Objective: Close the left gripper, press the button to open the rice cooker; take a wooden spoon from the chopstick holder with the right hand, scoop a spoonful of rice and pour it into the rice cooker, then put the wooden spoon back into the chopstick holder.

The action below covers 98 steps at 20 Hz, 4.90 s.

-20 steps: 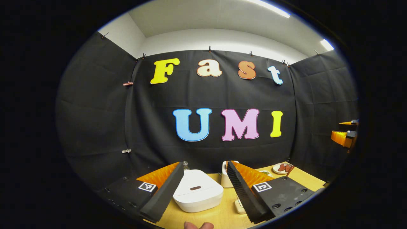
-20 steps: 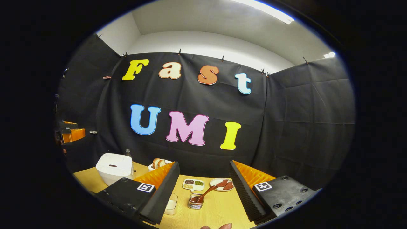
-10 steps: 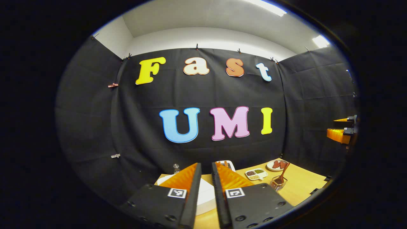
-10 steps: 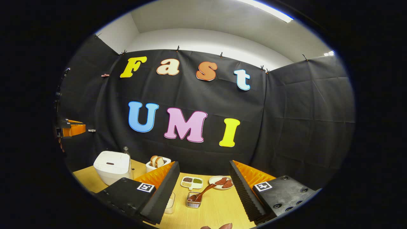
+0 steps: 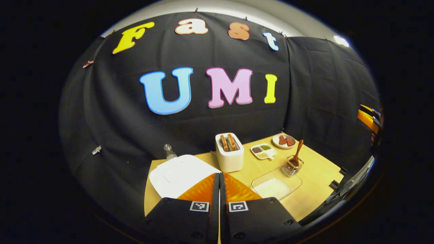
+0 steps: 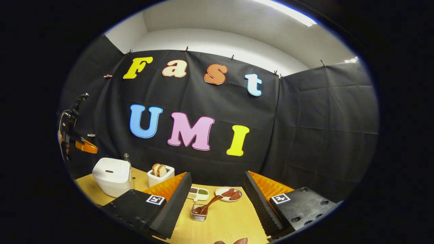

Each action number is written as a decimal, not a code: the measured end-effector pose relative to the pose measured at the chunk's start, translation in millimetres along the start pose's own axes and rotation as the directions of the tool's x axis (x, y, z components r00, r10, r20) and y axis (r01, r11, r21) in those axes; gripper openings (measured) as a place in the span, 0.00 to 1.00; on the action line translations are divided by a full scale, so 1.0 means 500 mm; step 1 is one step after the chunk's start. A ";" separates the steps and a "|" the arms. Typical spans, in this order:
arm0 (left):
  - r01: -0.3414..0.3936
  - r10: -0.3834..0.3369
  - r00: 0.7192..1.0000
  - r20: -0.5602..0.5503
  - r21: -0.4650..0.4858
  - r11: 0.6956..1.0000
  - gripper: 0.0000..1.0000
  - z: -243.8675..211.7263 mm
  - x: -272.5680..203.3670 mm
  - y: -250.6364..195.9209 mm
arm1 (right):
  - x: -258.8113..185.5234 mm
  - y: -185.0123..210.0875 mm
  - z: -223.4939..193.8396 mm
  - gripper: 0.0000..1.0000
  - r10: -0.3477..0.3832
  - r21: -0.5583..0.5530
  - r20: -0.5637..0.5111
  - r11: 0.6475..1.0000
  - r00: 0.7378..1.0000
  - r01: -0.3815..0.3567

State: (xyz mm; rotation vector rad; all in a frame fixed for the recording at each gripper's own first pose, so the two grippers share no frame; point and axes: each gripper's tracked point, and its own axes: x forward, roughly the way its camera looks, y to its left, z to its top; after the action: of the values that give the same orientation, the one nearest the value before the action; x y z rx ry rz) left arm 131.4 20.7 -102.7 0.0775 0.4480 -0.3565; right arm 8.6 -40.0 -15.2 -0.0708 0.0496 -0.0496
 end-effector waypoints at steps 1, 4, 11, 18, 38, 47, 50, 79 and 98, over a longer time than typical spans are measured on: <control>0.019 -0.020 0.999 -0.047 -0.010 1.000 0.06 -0.020 0.027 0.022 | -0.001 -0.003 -0.002 0.97 -0.010 0.001 -0.004 1.000 1.000 0.010; 0.084 -0.089 0.983 -0.160 -0.039 0.996 0.06 -0.068 0.091 0.059 | 0.001 -0.011 -0.008 0.97 -0.038 -0.020 -0.008 0.999 0.999 0.038; 0.159 -0.159 0.923 -0.349 -0.031 0.987 0.06 -0.156 0.203 0.118 | -0.015 -0.021 -0.013 0.98 -0.096 -0.061 -0.010 0.994 0.995 0.095; 0.168 -0.142 0.899 -0.415 0.025 0.985 0.06 -0.196 0.239 0.135 | -0.025 -0.022 -0.035 0.98 -0.127 -0.073 -0.035 0.990 0.991 0.124; -0.096 0.109 0.992 -0.059 0.182 0.979 0.07 0.041 0.156 0.232 | -0.047 -0.011 -0.046 0.98 -0.134 -0.059 -0.046 0.990 0.990 0.131; -0.357 0.319 0.871 0.373 0.035 0.933 0.49 0.206 -0.056 0.261 | -0.100 0.004 -0.027 0.98 -0.116 -0.078 -0.021 0.990 0.993 0.114; -0.350 0.336 0.839 0.429 -0.048 0.936 0.94 0.205 -0.144 0.232 | -0.113 0.001 -0.020 0.97 -0.119 -0.063 -0.016 0.991 0.993 0.118; -0.418 0.471 0.785 0.401 -0.217 0.882 0.97 0.081 -0.340 -0.037 | 0.137 -0.027 -0.216 0.98 0.070 0.061 -0.125 0.996 0.990 -0.063; -0.580 0.634 0.727 0.265 -0.258 0.773 0.97 0.065 -0.275 -0.092 | 0.424 0.093 -0.671 0.98 0.327 0.246 -0.428 0.939 0.843 -0.240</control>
State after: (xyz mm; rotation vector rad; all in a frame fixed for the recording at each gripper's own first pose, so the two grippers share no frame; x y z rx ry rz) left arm 12.9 17.0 -12.9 0.0040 0.0837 0.3262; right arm 204.8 -27.8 -363.1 0.1366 0.5371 0.2309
